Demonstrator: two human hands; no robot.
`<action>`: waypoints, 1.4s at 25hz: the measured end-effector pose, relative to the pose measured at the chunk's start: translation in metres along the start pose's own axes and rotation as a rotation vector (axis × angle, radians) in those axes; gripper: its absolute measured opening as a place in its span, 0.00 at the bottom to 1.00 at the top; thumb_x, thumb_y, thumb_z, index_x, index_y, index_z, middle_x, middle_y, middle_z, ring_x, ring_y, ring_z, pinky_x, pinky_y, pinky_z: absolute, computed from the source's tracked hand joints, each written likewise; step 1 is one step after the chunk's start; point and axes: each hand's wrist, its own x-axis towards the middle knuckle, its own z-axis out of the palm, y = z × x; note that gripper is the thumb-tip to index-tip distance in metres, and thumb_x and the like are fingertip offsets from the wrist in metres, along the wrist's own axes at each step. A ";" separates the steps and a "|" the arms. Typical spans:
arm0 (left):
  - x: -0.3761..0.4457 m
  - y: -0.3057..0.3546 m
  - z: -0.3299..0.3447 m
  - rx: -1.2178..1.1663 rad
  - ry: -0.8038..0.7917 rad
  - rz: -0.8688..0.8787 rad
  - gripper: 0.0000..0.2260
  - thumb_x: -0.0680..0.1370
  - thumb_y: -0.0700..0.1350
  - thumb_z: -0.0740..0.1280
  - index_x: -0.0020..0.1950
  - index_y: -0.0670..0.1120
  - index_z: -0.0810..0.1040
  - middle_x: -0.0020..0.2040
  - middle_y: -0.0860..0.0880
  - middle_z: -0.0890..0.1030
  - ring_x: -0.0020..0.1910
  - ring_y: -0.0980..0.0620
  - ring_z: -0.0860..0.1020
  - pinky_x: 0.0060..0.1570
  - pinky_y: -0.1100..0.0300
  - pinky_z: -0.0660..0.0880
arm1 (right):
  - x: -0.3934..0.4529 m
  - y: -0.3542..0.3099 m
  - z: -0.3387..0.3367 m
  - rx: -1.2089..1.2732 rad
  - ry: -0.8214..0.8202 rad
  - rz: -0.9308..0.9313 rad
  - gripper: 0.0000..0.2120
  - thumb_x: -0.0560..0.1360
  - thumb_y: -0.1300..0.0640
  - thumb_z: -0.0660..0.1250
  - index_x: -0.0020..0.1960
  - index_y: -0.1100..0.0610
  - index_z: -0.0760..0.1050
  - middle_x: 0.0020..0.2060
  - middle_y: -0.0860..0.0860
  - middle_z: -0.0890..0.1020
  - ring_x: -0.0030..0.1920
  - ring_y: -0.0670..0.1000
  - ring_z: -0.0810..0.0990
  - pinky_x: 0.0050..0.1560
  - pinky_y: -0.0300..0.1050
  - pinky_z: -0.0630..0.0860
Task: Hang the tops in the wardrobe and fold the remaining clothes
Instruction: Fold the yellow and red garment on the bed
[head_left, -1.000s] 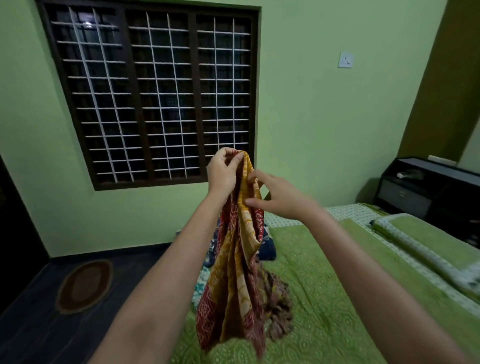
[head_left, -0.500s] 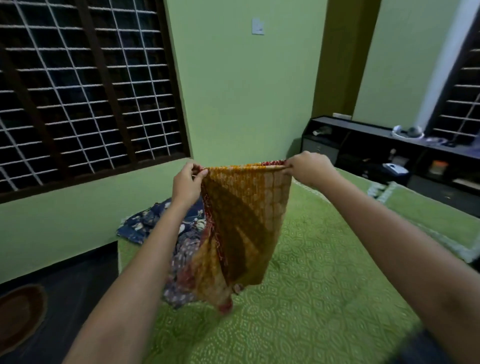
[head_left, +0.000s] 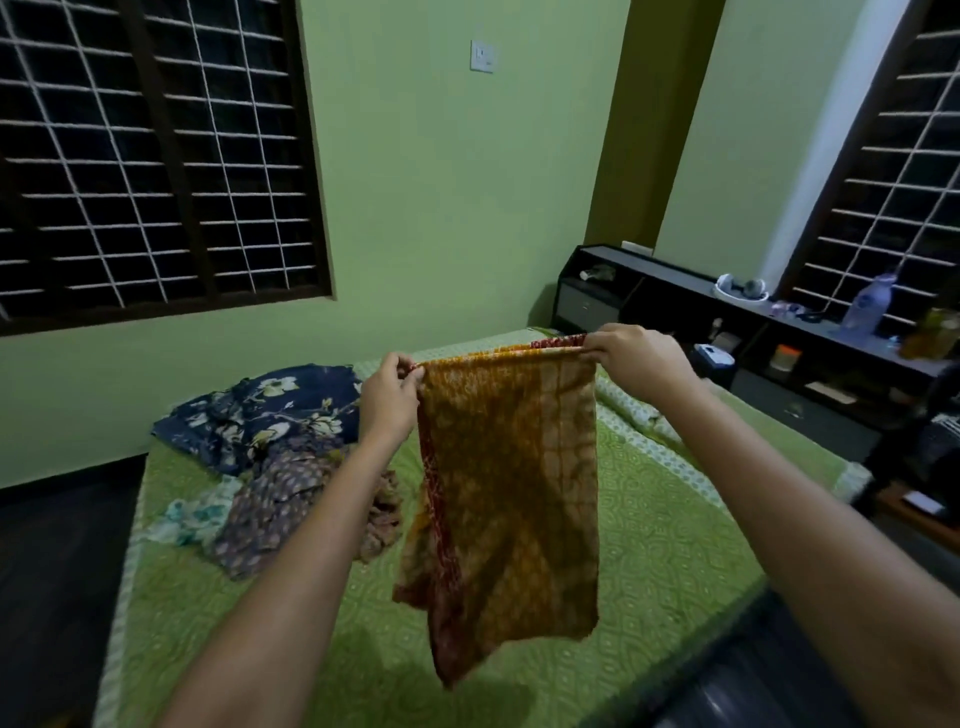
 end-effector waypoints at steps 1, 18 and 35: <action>-0.015 0.008 0.016 -0.005 -0.033 -0.024 0.03 0.81 0.44 0.62 0.49 0.45 0.72 0.48 0.48 0.79 0.31 0.57 0.77 0.29 0.63 0.71 | -0.009 0.018 0.005 -0.027 -0.084 -0.016 0.14 0.81 0.44 0.55 0.58 0.45 0.77 0.54 0.47 0.80 0.52 0.51 0.78 0.37 0.44 0.71; 0.168 -0.031 0.263 0.133 -0.308 -0.317 0.09 0.75 0.35 0.69 0.54 0.35 0.78 0.46 0.42 0.82 0.38 0.52 0.81 0.39 0.56 0.81 | 0.208 0.152 0.238 0.529 -0.288 0.273 0.05 0.73 0.65 0.69 0.49 0.62 0.79 0.42 0.57 0.81 0.42 0.57 0.82 0.38 0.48 0.80; 0.200 -0.161 0.408 0.398 -0.231 -0.076 0.09 0.74 0.34 0.68 0.54 0.40 0.80 0.54 0.45 0.80 0.51 0.45 0.79 0.50 0.55 0.74 | 0.260 0.192 0.470 0.670 -0.070 0.134 0.06 0.69 0.71 0.68 0.43 0.62 0.79 0.40 0.58 0.81 0.42 0.58 0.79 0.41 0.47 0.72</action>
